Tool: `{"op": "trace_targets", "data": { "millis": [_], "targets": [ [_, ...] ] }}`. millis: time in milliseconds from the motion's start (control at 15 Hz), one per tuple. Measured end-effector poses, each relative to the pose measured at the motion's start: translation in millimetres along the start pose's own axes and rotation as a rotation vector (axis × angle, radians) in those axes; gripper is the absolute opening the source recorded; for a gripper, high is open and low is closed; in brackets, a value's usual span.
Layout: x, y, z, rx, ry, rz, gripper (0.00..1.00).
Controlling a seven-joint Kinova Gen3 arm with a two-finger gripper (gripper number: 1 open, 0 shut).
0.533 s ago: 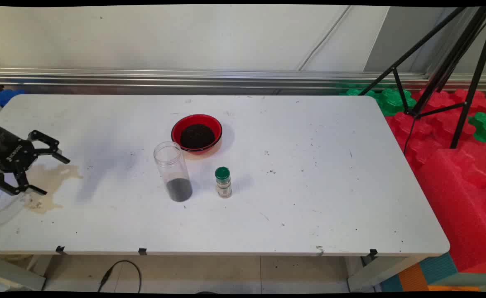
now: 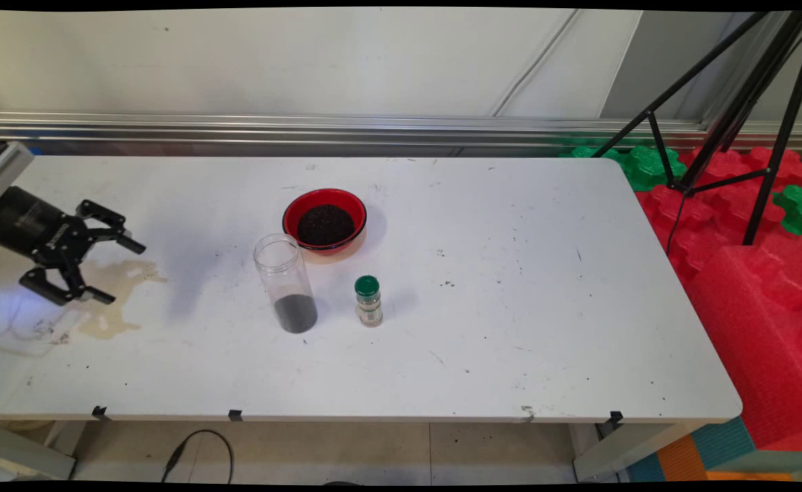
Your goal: Pick up the black seasoning powder from the table
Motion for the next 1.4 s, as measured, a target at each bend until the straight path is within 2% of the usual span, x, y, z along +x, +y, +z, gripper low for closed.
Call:
{"op": "trace_targets", "data": {
  "millis": [400,867,1400],
  "targets": [
    [17,-16,22,0.011,0.082,-0.04,1.0],
    [29,-31,56,0.003,0.196,-0.057,1.0],
    [34,-43,99,-0.013,0.298,-0.035,1.0]
  ]
}}
